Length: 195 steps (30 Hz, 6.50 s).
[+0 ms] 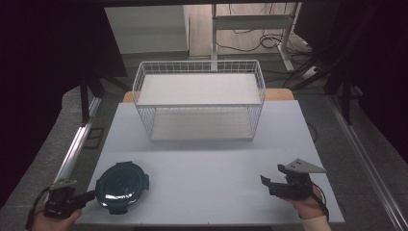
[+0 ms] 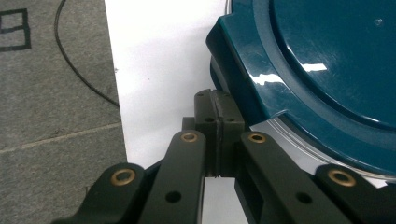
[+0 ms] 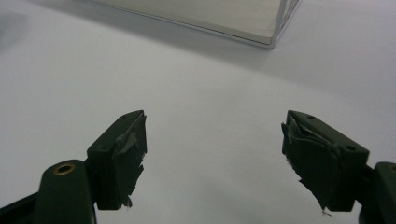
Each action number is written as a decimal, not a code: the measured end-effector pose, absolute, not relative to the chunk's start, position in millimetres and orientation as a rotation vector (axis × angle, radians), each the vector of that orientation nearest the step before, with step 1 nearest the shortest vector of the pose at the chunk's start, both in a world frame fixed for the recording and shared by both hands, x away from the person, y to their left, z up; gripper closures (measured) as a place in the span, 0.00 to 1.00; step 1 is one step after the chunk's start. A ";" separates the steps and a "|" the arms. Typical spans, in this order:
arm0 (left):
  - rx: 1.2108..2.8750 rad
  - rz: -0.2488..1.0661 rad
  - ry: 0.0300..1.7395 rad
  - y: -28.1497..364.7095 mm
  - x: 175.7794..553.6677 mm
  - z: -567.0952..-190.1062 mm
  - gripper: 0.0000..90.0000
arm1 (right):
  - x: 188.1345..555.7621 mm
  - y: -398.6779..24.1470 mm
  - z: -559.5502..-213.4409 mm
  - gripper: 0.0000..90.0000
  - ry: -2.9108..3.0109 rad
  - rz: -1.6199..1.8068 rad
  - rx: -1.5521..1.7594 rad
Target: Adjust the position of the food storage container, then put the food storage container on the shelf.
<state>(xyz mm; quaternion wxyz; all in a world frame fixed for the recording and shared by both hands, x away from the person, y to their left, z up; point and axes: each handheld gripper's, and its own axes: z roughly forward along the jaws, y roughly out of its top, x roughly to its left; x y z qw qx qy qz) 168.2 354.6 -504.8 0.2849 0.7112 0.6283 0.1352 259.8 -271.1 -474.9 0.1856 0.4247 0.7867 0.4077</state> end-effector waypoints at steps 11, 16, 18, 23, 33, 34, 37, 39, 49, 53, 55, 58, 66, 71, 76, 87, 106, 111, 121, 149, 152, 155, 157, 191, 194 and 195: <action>1.886 0.337 1.691 350.1 169.8 -504.7 1.00 | 262.2 -278.1 -471.7 0.24 2.185 1.162 1.223; 1.917 0.294 1.664 337.6 174.1 -505.8 1.00 | 263.4 -280.5 -471.1 0.24 2.175 1.164 1.233; 1.925 0.281 1.652 335.2 174.8 -506.5 1.00 | 263.4 -281.1 -470.8 0.24 2.172 1.163 1.233; 1.965 0.294 1.636 323.1 181.2 -506.4 1.00 | 263.7 -281.3 -470.3 0.24 2.170 1.164 1.232; 2.003 0.294 1.595 302.3 191.0 -505.5 1.00 | 264.3 -281.8 -470.8 0.24 2.161 1.160 1.235; 2.008 0.293 1.588 298.8 192.5 -505.4 1.00 | 264.3 -281.8 -470.8 0.24 2.161 1.160 1.235; 2.027 0.285 1.558 286.8 198.9 -505.1 1.00 | 265.4 -279.8 -472.9 0.24 2.168 1.159 1.233; 2.032 0.290 1.548 281.8 201.3 -505.2 1.00 | 265.6 -279.4 -473.1 0.24 2.171 1.158 1.227; 2.052 0.270 1.511 268.2 206.6 -504.7 1.00 | 265.6 -279.0 -473.3 0.25 2.177 1.156 1.221; 2.072 0.261 1.483 260.2 210.0 -504.2 1.00 | 265.5 -277.6 -473.8 0.25 2.183 1.148 1.210; 2.078 0.254 1.469 254.6 213.2 -504.0 1.00 | 265.2 -276.8 -473.4 0.25 2.182 1.157 1.206; 2.086 0.250 1.461 249.1 216.1 -503.6 1.00 | 265.3 -276.5 -473.2 0.25 2.183 1.158 1.200; 2.100 0.207 1.416 232.7 220.9 -502.8 1.00 | 264.5 -276.5 -472.7 0.24 2.174 1.174 1.201; 2.114 0.200 1.400 223.6 224.3 -501.8 1.00 | 264.8 -276.5 -472.5 0.24 2.170 1.180 1.201; 2.118 0.179 1.379 211.4 231.8 -501.6 1.00 | 264.6 -276.9 -472.0 0.23 2.168 1.178 1.202; 2.143 0.183 1.349 191.0 238.5 -500.6 1.00 | 264.8 -276.7 -472.5 0.23 2.173 1.179 1.201; 2.146 0.146 1.307 157.1 249.3 -499.7 1.00 | 278.7 -271.5 -477.3 0.23 2.204 1.190 1.199; 2.139 0.134 1.294 157.1 248.2 -500.5 1.00 | 278.7 -269.0 -476.5 0.23 2.205 1.194 1.190; 2.133 0.129 1.288 157.7 249.1 -501.1 1.00 | 277.7 -268.8 -476.5 0.23 2.201 1.184 1.185; 1.949 0.333 1.297 186.0 238.3 -469.9 0.47 | 263.5 -273.3 -468.0 0.23 2.138 1.188 1.174; 1.904 0.300 1.272 194.0 236.7 -465.6 0.34 | 262.6 -273.7 -467.6 0.23 2.136 1.189 1.176; 1.871 0.290 1.270 200.8 235.9 -462.9 0.28 | 262.4 -273.4 -467.6 0.23 2.134 1.188 1.182; 1.864 0.287 1.271 202.6 235.7 -462.3 0.27 | 262.3 -273.0 -467.6 0.22 2.135 1.189 1.182; 1.799 0.002 1.172 191.2 247.5 -464.9 0.18 | 257.4 -225.1 -464.6 0.17 2.238 1.352 1.361; 1.800 -0.037 1.171 187.3 253.8 -466.6 0.18 | 260.2 -217.1 -465.3 0.17 2.253 1.365 1.385; 1.803 -0.049 1.172 185.1 256.9 -467.5 0.18 | 263.9 -207.4 -467.5 0.16 2.286 1.397 1.417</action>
